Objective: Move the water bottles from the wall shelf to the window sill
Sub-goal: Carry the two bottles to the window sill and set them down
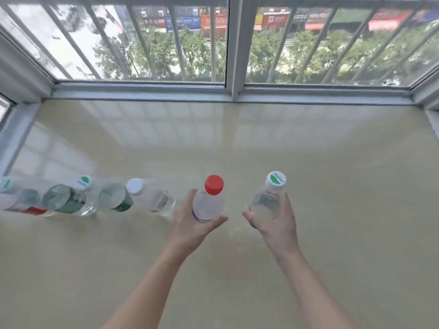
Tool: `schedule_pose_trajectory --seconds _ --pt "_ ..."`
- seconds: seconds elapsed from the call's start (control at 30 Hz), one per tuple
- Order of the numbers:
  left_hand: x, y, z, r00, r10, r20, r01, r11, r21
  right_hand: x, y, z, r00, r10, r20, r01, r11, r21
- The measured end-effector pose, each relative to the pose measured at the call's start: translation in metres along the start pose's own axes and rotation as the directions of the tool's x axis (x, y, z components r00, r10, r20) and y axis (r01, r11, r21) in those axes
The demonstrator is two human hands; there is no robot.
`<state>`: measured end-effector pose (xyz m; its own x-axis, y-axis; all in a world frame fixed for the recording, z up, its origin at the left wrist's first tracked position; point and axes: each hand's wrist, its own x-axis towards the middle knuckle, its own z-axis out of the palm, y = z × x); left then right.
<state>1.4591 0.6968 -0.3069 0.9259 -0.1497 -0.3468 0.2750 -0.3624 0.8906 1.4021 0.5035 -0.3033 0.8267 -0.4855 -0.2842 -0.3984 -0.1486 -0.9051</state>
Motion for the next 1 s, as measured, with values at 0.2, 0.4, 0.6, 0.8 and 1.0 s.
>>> schedule_pose_trajectory --seconds 0.2,0.4,0.6,0.8,1.0 --pt "0.031 -0.013 0.012 0.992 0.099 -0.079 -0.101 0.995 -0.023 0.035 0.017 0.024 0.997 -0.078 -0.023 0.078 0.996 -0.035" --pt "0.043 -0.03 0.019 0.993 0.103 -0.064 -0.105 0.994 -0.022 0.042 0.024 0.042 0.992 -0.123 -0.002 0.123 0.992 -0.026" --pt "0.046 -0.046 0.018 0.997 0.047 -0.062 -0.048 0.999 -0.002 0.044 0.038 0.042 0.996 -0.092 -0.004 0.092 0.995 -0.026" --pt "0.045 -0.06 0.018 0.999 -0.009 -0.042 0.008 1.0 -0.019 0.04 0.057 0.038 0.998 -0.046 0.042 0.048 0.996 -0.069" --pt "0.045 -0.068 0.022 0.997 -0.006 -0.078 0.005 1.0 -0.002 0.04 0.062 0.041 0.998 -0.06 0.031 0.063 0.992 -0.11"
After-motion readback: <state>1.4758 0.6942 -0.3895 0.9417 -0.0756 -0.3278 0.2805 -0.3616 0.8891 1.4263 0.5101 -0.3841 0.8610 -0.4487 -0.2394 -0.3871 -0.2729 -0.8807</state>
